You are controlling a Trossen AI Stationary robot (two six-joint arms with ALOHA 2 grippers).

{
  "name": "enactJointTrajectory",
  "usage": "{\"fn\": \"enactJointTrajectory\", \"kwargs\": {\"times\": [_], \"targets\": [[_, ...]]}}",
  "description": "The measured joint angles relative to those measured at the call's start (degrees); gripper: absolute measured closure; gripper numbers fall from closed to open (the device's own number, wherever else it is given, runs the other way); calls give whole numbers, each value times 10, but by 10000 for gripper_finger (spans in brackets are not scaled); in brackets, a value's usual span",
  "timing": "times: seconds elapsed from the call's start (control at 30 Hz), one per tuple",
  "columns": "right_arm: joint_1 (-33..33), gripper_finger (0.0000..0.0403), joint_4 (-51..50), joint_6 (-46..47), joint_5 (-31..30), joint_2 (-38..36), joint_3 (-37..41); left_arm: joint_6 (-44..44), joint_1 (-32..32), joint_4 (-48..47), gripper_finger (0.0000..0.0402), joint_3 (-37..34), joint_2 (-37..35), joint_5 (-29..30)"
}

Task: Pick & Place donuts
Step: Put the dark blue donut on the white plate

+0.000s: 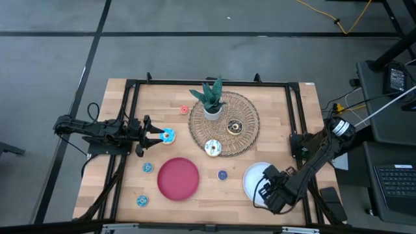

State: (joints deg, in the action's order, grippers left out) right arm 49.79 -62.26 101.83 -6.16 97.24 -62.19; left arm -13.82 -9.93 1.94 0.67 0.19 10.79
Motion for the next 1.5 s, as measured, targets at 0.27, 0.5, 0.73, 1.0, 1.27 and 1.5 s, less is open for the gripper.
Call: {"fn": "enactJointTrajectory", "kwargs": {"times": [0.27,0.5,0.73,1.0,1.27,1.5], "targets": [[-74,179,-15,-240,-18,-27,0,0,0,0,203,0,0,0],[-140,179,-16,-457,-14,-29,-11,0,0,0,203,0,0,0],[-188,179,-11,-621,-25,-22,-79,0,0,0,203,0,0,0],[-215,179,6,-812,-30,24,-176,0,0,0,203,0,0,0],[-218,179,46,-963,-32,85,-253,0,0,0,203,0,0,0],[-219,179,52,-1014,-32,136,-293,0,0,0,203,0,0,0]]}}
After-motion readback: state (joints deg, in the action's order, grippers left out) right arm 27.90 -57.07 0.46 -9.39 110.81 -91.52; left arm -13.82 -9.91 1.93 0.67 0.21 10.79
